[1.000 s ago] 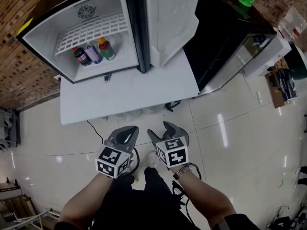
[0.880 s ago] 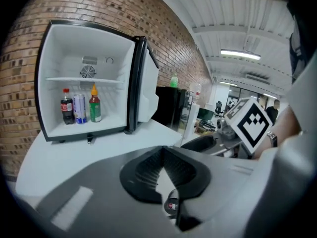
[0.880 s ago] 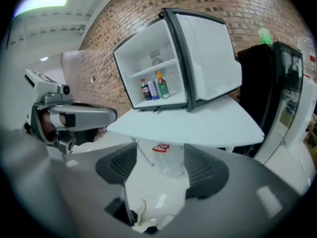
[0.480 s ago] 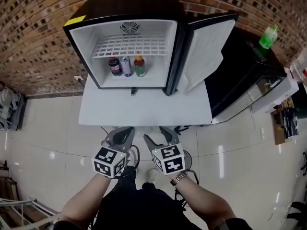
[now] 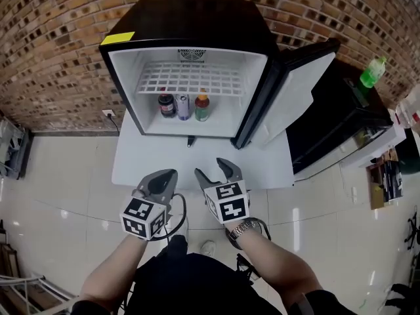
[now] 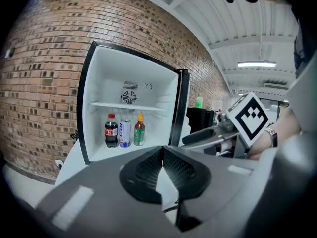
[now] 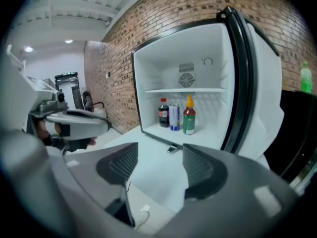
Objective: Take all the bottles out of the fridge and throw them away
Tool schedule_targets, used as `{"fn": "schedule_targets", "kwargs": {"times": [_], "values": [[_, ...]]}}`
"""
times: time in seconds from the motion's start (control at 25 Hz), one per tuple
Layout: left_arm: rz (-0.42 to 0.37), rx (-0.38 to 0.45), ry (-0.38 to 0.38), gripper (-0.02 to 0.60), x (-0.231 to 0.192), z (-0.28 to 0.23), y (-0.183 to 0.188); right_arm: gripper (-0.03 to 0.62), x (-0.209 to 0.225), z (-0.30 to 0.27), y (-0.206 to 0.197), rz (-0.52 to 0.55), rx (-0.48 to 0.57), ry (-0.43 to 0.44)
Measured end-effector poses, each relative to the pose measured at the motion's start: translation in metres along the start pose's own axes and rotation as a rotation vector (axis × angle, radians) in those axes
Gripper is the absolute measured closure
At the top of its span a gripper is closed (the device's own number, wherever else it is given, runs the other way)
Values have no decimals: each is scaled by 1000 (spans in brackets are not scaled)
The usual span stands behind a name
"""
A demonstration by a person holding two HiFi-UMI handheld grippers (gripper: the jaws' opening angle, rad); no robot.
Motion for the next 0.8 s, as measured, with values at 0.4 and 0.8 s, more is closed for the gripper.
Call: {"fn": "schedule_targets", "kwargs": {"times": [0.4,0.8], "values": [[-45,-38,-63,577,-33,-50,13,309,63,-82,41,17,-56,-95],[-53,-95,-92,577,-74,-85,9,309,117,-162,51,9,-144,-165]]}}
Point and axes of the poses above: the fingertips, and each gripper's own axes: z backward along the fingers, x to its right, y out of its top, the point moved 3 cm from there along z, backward along the fingers, and after that the axes turned 8 degrees about y, right-handed, at the moved point
